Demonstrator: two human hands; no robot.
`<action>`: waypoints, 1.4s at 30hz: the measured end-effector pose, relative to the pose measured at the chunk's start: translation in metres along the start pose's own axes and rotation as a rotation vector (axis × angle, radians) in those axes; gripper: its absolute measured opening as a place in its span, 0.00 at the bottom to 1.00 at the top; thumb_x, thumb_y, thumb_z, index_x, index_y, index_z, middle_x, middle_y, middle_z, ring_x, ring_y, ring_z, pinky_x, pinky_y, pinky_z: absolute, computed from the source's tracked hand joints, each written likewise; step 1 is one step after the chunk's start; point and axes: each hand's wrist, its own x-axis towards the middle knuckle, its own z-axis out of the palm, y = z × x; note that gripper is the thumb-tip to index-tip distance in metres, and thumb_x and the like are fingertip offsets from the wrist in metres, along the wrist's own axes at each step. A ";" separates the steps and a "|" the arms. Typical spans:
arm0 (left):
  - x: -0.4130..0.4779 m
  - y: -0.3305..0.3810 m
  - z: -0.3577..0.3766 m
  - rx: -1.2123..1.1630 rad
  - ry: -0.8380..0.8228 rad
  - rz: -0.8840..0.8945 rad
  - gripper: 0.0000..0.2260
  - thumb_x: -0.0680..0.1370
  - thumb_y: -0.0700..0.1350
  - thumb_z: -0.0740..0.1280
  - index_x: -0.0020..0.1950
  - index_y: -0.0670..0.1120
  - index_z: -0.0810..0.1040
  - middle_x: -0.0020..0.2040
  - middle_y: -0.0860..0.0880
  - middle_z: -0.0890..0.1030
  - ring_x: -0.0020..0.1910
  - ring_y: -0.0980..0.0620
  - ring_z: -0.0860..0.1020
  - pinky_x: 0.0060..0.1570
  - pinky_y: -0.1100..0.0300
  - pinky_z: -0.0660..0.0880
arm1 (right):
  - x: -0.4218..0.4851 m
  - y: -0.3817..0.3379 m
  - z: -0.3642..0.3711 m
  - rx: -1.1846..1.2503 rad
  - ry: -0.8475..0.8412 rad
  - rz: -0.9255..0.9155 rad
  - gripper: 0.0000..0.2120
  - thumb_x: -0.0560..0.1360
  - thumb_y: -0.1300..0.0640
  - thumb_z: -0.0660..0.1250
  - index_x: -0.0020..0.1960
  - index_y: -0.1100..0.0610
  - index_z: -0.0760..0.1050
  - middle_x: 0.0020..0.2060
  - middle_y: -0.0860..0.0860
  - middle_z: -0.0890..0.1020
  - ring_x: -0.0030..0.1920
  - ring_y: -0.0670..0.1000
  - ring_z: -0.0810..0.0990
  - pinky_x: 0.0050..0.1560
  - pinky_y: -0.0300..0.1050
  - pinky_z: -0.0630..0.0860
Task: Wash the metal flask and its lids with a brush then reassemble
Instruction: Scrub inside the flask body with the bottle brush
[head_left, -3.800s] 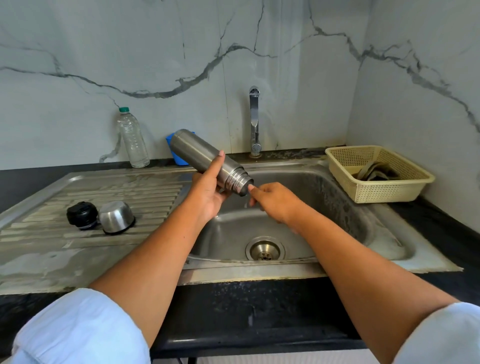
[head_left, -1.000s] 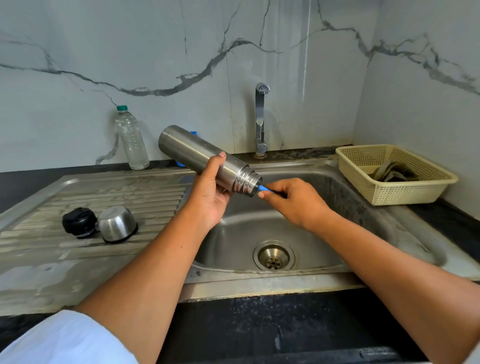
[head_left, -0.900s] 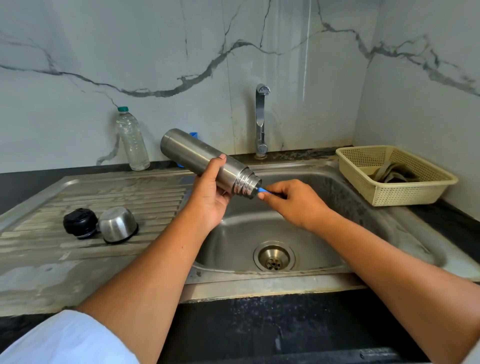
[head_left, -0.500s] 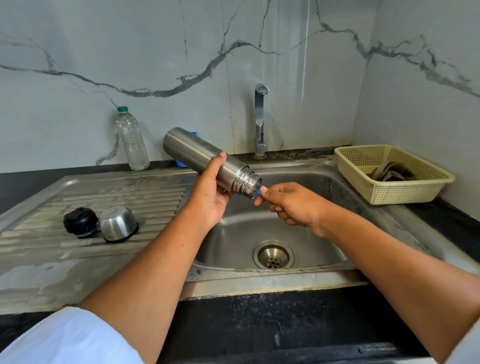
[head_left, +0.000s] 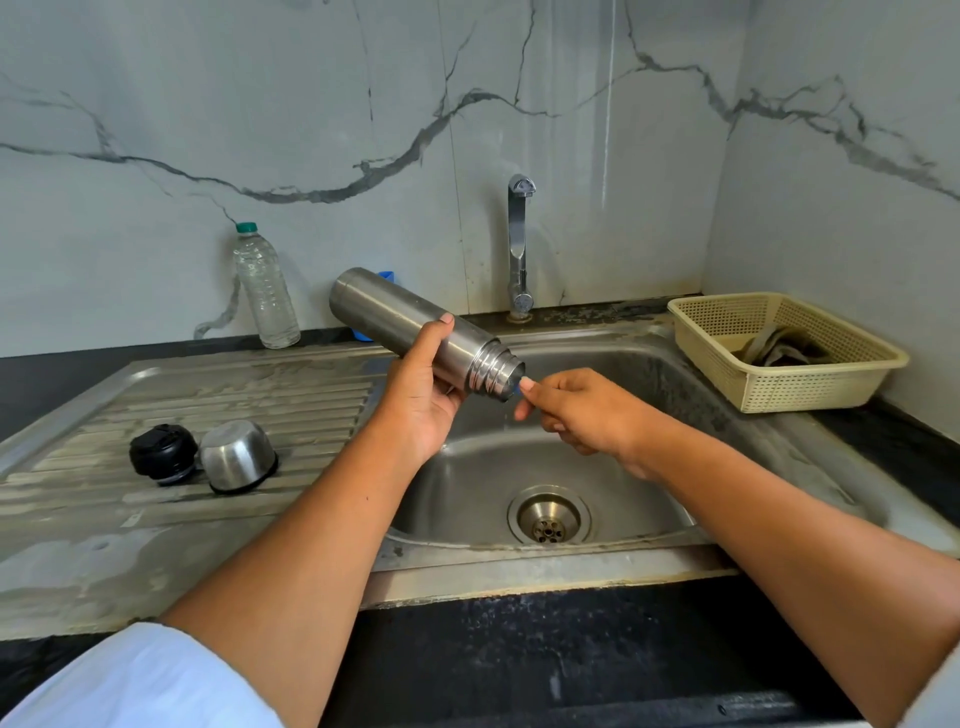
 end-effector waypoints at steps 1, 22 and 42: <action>0.000 0.000 0.000 0.002 -0.005 -0.003 0.23 0.77 0.45 0.74 0.70 0.43 0.73 0.65 0.40 0.82 0.62 0.44 0.82 0.52 0.52 0.83 | -0.001 0.000 0.001 0.067 -0.039 0.028 0.20 0.84 0.44 0.60 0.52 0.58 0.83 0.27 0.46 0.69 0.26 0.44 0.63 0.30 0.40 0.58; 0.025 0.034 -0.019 -0.166 0.095 0.081 0.24 0.76 0.52 0.76 0.67 0.42 0.76 0.54 0.42 0.84 0.54 0.44 0.84 0.61 0.41 0.80 | -0.008 -0.007 0.002 0.264 -0.255 0.057 0.17 0.85 0.46 0.59 0.49 0.57 0.78 0.28 0.49 0.67 0.26 0.45 0.57 0.24 0.38 0.53; 0.003 0.000 -0.005 -0.012 0.036 0.030 0.30 0.75 0.55 0.75 0.73 0.45 0.72 0.61 0.42 0.83 0.58 0.45 0.84 0.54 0.48 0.83 | -0.019 -0.004 0.009 0.251 -0.118 0.033 0.20 0.85 0.47 0.60 0.56 0.63 0.81 0.28 0.50 0.73 0.25 0.45 0.62 0.25 0.37 0.57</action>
